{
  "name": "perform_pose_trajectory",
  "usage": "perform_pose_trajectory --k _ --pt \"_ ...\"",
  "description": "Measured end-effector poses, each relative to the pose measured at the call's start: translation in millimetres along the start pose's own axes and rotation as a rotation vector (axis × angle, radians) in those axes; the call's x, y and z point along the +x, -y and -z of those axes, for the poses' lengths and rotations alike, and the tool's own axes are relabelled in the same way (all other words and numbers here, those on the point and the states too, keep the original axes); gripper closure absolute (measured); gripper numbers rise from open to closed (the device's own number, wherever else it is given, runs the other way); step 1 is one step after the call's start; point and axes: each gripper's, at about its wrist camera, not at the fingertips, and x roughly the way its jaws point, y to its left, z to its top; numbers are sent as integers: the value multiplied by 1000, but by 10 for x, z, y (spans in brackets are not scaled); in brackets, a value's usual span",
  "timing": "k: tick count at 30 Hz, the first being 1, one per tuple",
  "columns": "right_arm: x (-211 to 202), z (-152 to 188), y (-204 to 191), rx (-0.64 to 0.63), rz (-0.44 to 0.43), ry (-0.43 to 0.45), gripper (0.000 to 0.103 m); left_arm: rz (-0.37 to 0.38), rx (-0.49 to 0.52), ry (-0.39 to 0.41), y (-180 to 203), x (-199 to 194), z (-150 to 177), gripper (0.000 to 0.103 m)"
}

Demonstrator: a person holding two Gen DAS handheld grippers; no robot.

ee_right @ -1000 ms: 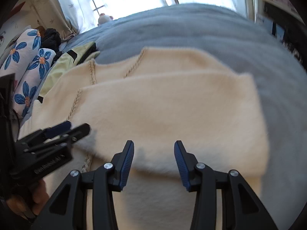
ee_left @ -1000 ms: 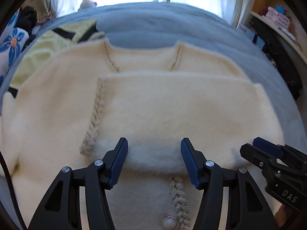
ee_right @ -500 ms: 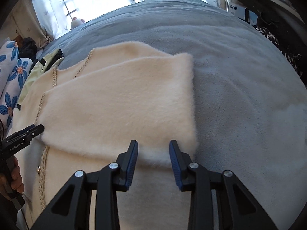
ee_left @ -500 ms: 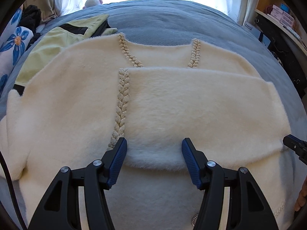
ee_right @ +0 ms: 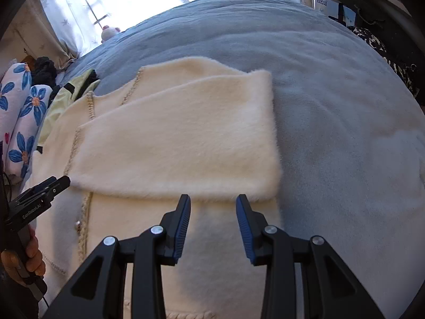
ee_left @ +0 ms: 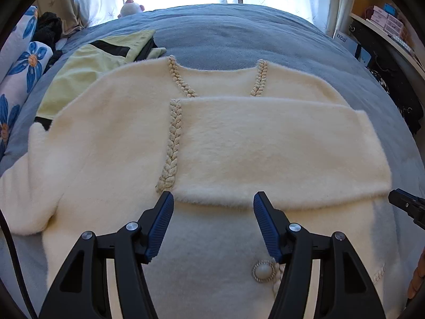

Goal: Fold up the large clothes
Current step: 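Move the left tool to the sleeve near the flowered pillow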

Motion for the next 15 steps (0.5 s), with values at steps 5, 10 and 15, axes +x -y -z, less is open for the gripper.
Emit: perform_pose_trajectory --k 5,10,15 --pt "-219 97 -161 -21 -25 6 67 -9 8 12 27 -255 102 41" --pt "-465 229 -340 -36 -51 22 67 -39 34 41 58 -572 271 41" --pt "-745 384 -546 -64 -81 50 66 -51 54 84 50 -963 484 41"
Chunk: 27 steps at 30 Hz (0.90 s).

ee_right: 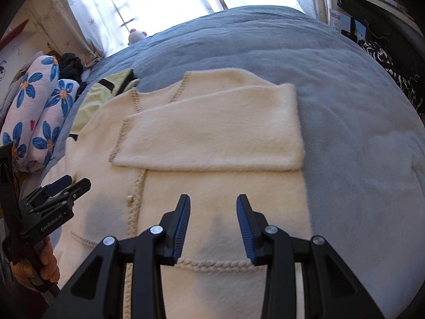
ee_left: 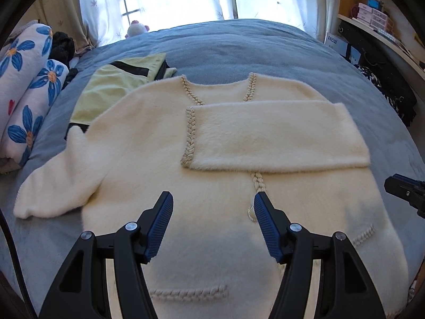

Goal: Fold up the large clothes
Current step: 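Move the left tool to the sleeve near the flowered pillow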

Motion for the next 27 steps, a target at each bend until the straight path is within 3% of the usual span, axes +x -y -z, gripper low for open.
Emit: perform_pose_trajectory --k 15,20,27 --pt "-513 355 -907 -137 -83 71 62 -17 -34 84 -367 -875 504 35" --pt "-490 416 -1224 -179 -92 83 56 -25 -63 95 -606 -984 608 32" --pt "-228 463 -1690 -248 -104 57 56 -45 -137 74 -1077 -935 725 31"
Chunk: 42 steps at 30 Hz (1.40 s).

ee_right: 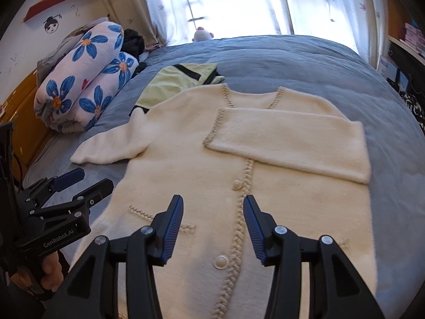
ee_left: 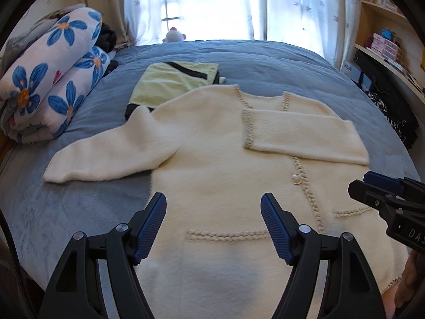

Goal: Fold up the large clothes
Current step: 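Move the left tool to the sleeve near the flowered pillow, then grasp that sleeve cuff with the left tool and fold it across the body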

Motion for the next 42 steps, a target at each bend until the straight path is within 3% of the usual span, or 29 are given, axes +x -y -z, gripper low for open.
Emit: perform_pose_trajectory --k 20,27,31,35,42 --pt "967 -112 -900 -63 -21 -49 56 -49 -264 -116 -1536 594 330 31" --pt "1315 -135 -1112 -71 -31 -94 56 30 -411 -169 -2333 1048 407 31" --pt "1451 -161 -1215 -94 -29 -99 56 44 -556 -192 -3005 1366 440 31" --pt "1627 -237 -1287 -108 -4 -98 56 115 -675 -204 -3552 1643 462 31" --pt "1914 -428 -1330 -58 10 -91 56 195 -718 -169 -4004 1925 288 31"
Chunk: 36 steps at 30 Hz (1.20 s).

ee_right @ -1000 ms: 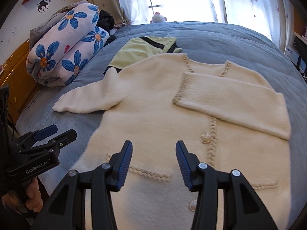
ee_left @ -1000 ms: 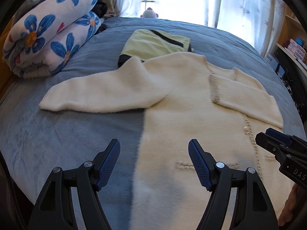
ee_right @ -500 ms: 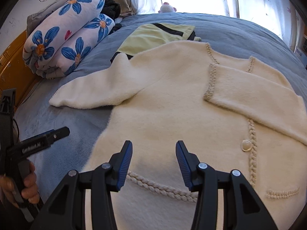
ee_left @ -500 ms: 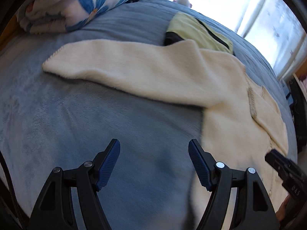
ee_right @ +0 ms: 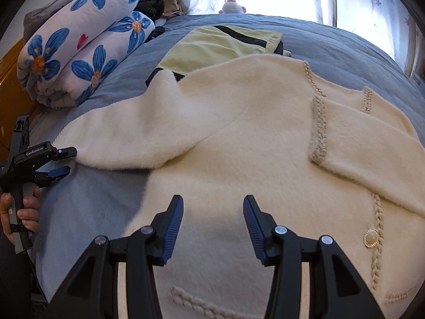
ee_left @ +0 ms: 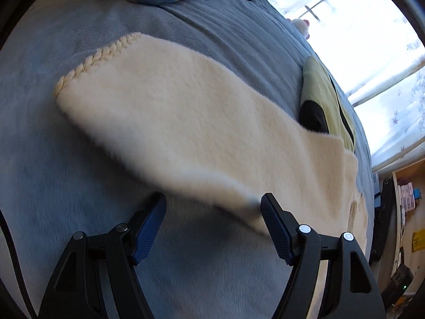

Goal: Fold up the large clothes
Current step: 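Grasp that sleeve cuff with the left tool and fold it across the body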

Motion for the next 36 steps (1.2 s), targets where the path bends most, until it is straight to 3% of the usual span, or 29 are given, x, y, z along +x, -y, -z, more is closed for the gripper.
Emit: perform_pose_trajectory --k 3,7,10,12,18,22,25,28,32,35,36 --pt "53 -22 -4 16 -7 -4 56 -9 -19 18 -5 74 -154 32" --pt "77 31 37 27 -17 -25 56 -144 36 83 168 70 -252 88" --pt "43 90 100 35 -22 -37 56 -172 94 164 432 -101 -222 96" --pt "-23 132 187 50 -25 -37 56 -196 172 217 747 -264 -155 97" --pt "-365 246 571 127 -19 5 56 -91 496 285 2089 -706 324 97" --pt "-660 338 945 203 -4 49 56 15 723 231 3037 -654 903 96" --pt "-870 424 1274 266 27 79 56 72 845 166 3564 -349 1404 95" --pt "-990 533 1591 308 85 79 56 87 896 33 3873 129 1829 89" --pt "-1033 734 1946 373 113 40 56 64 874 -168 3968 708 2246 82" --pt "-1051 833 2102 404 108 29 56 41 859 -188 3928 808 2392 57" --pt "-1050 853 2133 412 102 28 56 34 855 -186 3924 796 2406 44"
